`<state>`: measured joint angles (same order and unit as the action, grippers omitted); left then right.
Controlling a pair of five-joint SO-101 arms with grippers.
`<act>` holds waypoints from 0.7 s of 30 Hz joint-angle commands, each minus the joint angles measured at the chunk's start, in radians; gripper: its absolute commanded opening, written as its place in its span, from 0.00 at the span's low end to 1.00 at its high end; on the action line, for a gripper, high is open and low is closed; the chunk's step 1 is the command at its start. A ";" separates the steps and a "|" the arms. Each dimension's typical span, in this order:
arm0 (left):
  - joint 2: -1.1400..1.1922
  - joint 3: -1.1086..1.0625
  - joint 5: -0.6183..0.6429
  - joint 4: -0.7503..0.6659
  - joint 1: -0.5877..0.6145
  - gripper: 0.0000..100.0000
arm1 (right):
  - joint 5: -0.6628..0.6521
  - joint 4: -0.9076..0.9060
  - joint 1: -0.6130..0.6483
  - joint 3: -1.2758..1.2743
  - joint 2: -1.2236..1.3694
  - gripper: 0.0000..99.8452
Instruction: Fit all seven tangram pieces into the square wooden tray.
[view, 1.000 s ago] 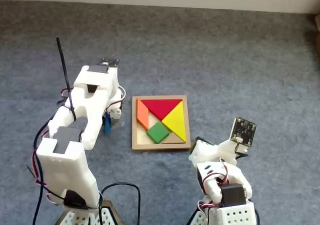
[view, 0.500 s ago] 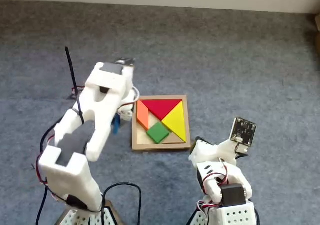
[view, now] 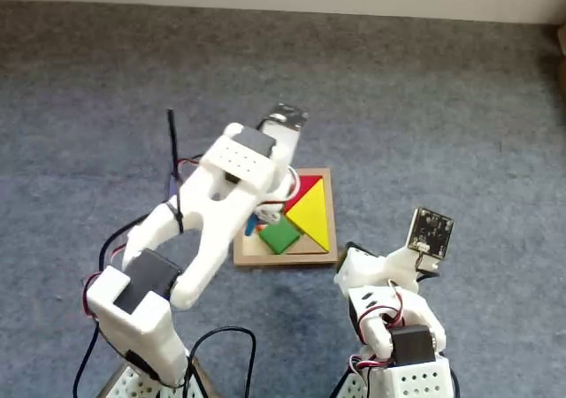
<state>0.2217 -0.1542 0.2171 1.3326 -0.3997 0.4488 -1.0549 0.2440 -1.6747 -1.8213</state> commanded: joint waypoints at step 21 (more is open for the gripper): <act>0.042 0.042 0.003 -0.158 0.065 0.21 | -0.009 0.018 -0.016 -0.104 -0.015 0.00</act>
<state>0.2739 -0.1542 0.2171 1.1945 -0.4028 0.4488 -1.0549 0.2440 -1.6747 -1.8213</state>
